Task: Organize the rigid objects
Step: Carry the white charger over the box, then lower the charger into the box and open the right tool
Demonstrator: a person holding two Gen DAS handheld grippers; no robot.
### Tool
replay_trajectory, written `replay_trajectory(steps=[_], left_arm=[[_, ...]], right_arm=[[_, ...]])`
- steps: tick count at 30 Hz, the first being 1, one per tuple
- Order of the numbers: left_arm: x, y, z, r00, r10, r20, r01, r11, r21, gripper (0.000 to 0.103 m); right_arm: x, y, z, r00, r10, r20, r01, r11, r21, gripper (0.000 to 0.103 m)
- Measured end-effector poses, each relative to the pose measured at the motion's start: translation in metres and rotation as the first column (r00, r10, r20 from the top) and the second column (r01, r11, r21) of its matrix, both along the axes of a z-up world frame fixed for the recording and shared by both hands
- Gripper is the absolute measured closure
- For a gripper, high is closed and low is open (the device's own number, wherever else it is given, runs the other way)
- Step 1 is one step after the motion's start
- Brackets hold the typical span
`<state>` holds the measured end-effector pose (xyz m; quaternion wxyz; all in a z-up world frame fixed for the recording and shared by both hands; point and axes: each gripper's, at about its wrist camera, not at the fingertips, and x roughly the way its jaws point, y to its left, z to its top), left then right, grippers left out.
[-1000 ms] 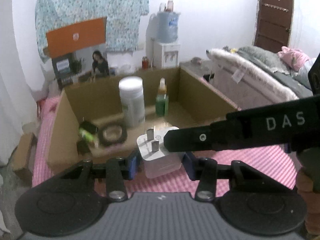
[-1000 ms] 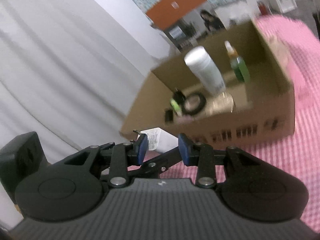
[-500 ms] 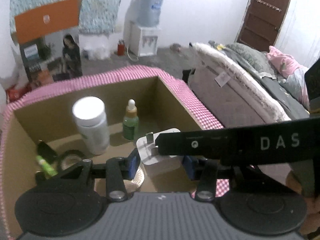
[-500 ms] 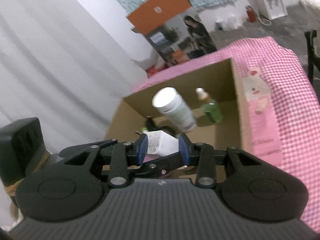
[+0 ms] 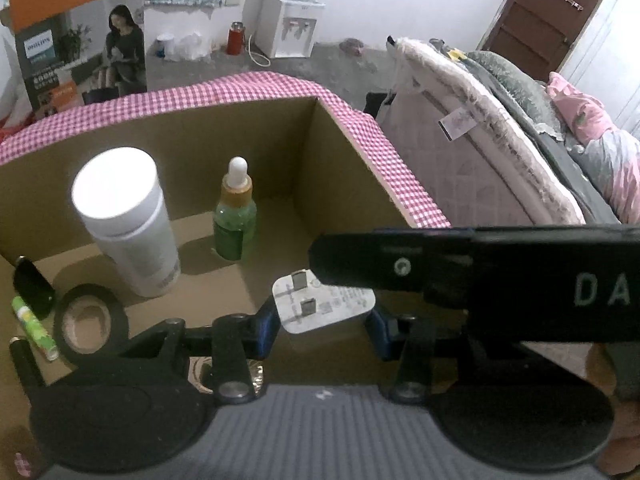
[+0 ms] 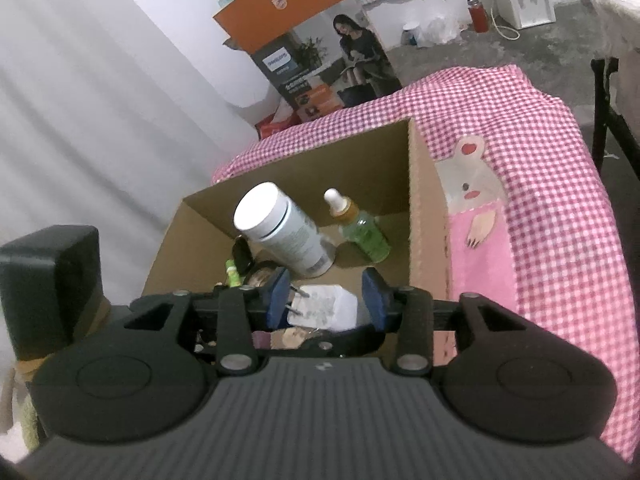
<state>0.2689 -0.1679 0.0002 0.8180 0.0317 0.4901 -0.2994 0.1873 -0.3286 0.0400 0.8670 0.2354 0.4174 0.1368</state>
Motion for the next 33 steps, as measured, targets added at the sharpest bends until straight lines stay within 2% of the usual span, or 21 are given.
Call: replay_trajectory(steps=[10,11,12,16,19,23,27,30,32,33], left_arm=[[0.015,-0.010,-0.020,0.996,0.032,-0.078,-0.029,0.999,0.042,0.056],[0.017,-0.009,-0.021,0.995,0.034,-0.090,-0.031,0.999,0.035,0.050],[0.018,-0.008,-0.021,0.993,0.036,-0.110,-0.035,0.999,0.015,0.052],[0.017,-0.007,-0.018,0.995,0.042,-0.090,-0.039,0.999,0.032,0.052],[0.015,-0.004,-0.015,0.995,0.047,-0.085,-0.046,0.999,0.021,0.048],[0.006,-0.002,-0.002,0.999,0.050,-0.012,-0.050,0.999,0.014,0.036],[-0.013,0.003,0.020,0.995,0.036,0.091,-0.035,0.999,-0.006,0.027],[-0.037,0.008,0.043,0.980,0.012,0.199,-0.007,1.000,-0.024,0.014],[-0.055,0.013,0.057,0.963,0.013,0.271,-0.008,1.000,-0.020,0.003],[-0.064,0.015,0.064,0.952,0.014,0.305,-0.011,1.000,-0.013,0.001]], right_arm=[[0.003,-0.010,-0.002,0.999,-0.022,0.029,0.022,1.000,0.007,0.057],[0.002,-0.011,-0.002,0.999,-0.023,0.031,0.022,1.000,0.011,0.057],[0.002,-0.011,-0.002,0.999,-0.023,0.033,0.023,1.000,0.012,0.057],[-0.001,-0.011,0.000,0.999,-0.028,0.046,0.027,1.000,0.007,0.056],[-0.005,-0.011,0.002,0.997,-0.035,0.062,0.035,0.999,0.009,0.054],[-0.015,-0.014,0.009,0.994,-0.054,0.099,0.052,0.998,0.028,0.049],[-0.036,-0.016,0.023,0.980,-0.093,0.176,0.087,0.995,0.043,0.035],[-0.058,-0.015,0.035,0.961,-0.133,0.244,0.125,0.991,0.048,0.023],[-0.075,-0.011,0.042,0.945,-0.151,0.290,0.144,0.989,0.043,0.019],[-0.083,-0.009,0.045,0.938,-0.157,0.308,0.152,0.988,0.040,0.015]])
